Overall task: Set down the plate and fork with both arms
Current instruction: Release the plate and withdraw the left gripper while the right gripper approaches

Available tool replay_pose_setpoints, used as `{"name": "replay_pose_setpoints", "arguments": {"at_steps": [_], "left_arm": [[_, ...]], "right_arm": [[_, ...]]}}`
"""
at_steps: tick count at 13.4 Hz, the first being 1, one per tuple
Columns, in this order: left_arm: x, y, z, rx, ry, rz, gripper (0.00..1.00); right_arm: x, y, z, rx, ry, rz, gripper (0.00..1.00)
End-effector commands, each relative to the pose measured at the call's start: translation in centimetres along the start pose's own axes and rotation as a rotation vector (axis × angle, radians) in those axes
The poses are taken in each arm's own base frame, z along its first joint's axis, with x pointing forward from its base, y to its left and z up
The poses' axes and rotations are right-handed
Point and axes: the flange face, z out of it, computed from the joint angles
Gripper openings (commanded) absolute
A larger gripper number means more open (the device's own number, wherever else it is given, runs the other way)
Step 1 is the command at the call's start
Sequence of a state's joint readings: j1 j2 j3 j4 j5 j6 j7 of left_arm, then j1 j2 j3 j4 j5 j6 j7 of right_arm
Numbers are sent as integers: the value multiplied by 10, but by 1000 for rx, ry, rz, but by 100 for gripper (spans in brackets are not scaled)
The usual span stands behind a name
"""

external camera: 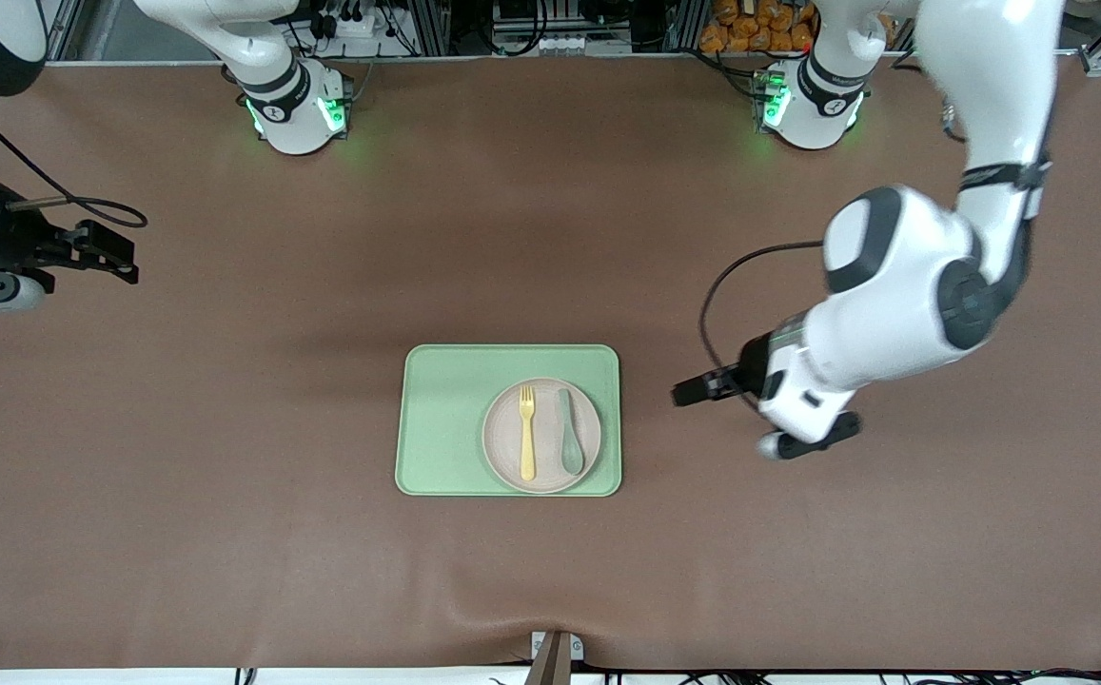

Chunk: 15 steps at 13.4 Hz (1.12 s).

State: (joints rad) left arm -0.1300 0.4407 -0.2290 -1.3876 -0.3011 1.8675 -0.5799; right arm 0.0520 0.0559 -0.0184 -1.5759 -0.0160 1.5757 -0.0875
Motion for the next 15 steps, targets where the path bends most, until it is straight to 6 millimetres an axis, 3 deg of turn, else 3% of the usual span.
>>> {"name": "replay_pose_setpoints", "arguments": {"at_steps": [1, 5, 7, 9, 12, 15], "left_arm": [[2, -63, -62, 64, -36, -78, 100], [-6, -142, -159, 144, 15, 10, 100], [-16, -172, -191, 201, 38, 60, 100], [-33, -182, -202, 293, 72, 72, 100], [-46, -183, -212, 349, 104, 117, 100], [-62, -192, -241, 342, 144, 196, 100]], "right_arm": [[10, -19, 6, 22, -12, -15, 100], [37, -65, 17, 28, -11, -50, 100], [55, -87, 32, 79, 31, -68, 100], [71, -117, 58, 98, 16, -49, 100], [101, -185, 87, 96, 48, 15, 100], [128, -222, 124, 109, 114, 36, 100]]}}
